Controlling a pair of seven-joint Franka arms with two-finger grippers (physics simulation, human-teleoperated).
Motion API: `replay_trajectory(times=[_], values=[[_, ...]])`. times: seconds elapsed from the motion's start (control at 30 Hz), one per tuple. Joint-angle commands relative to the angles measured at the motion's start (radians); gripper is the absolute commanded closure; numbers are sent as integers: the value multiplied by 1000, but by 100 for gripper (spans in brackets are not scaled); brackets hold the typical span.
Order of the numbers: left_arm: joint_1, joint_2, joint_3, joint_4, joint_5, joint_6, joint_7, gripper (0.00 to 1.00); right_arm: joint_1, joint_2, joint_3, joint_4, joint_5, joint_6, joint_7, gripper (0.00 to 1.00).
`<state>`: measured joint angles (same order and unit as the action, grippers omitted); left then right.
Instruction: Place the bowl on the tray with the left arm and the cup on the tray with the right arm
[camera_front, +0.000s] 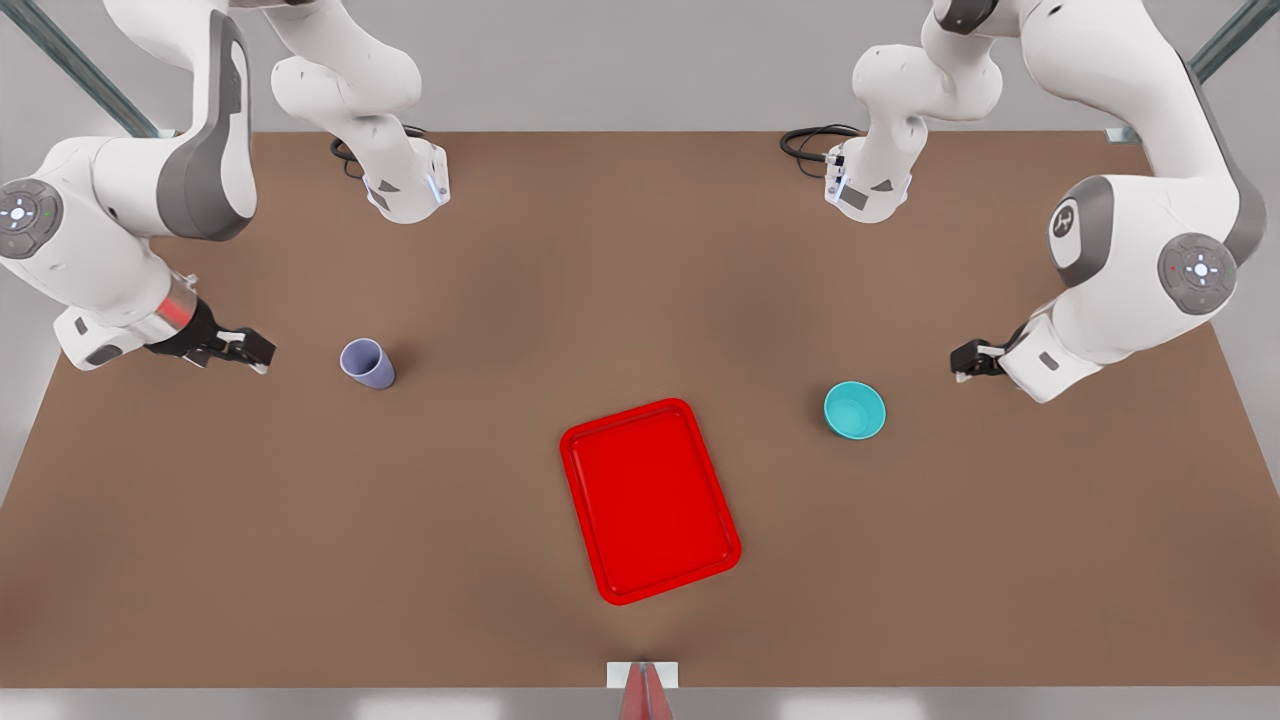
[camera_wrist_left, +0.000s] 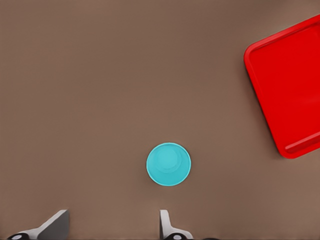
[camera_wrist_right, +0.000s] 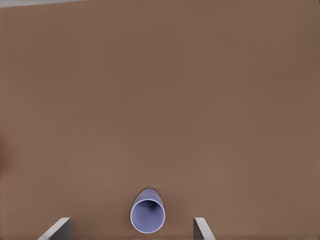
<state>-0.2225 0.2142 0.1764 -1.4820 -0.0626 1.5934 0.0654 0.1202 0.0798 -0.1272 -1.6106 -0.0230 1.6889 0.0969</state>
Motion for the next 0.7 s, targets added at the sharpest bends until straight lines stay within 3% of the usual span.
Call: replay_trajectory(times=[0.0,0.07,0.13,0.2,0.3,0.67], values=[[0,5,0,-3,9,-1,1,0,3,0,0,0,0,0,0,0],[0,89,-1,-1,6,-119,-9,0,3,0,0,0,0,0,0,0],[-3,68,-24,-368,-169,253,-10,0,3,0,0,-2,0,0,0,0],[-5,120,-40,-500,-281,490,-9,0,3,0,0,-2,0,0,1,0],[9,203,-38,-511,-335,576,25,0,3,0,0,0,0,0,1,0],[66,266,-37,-537,-335,577,143,0,3,0,0,0,0,0,0,0]])
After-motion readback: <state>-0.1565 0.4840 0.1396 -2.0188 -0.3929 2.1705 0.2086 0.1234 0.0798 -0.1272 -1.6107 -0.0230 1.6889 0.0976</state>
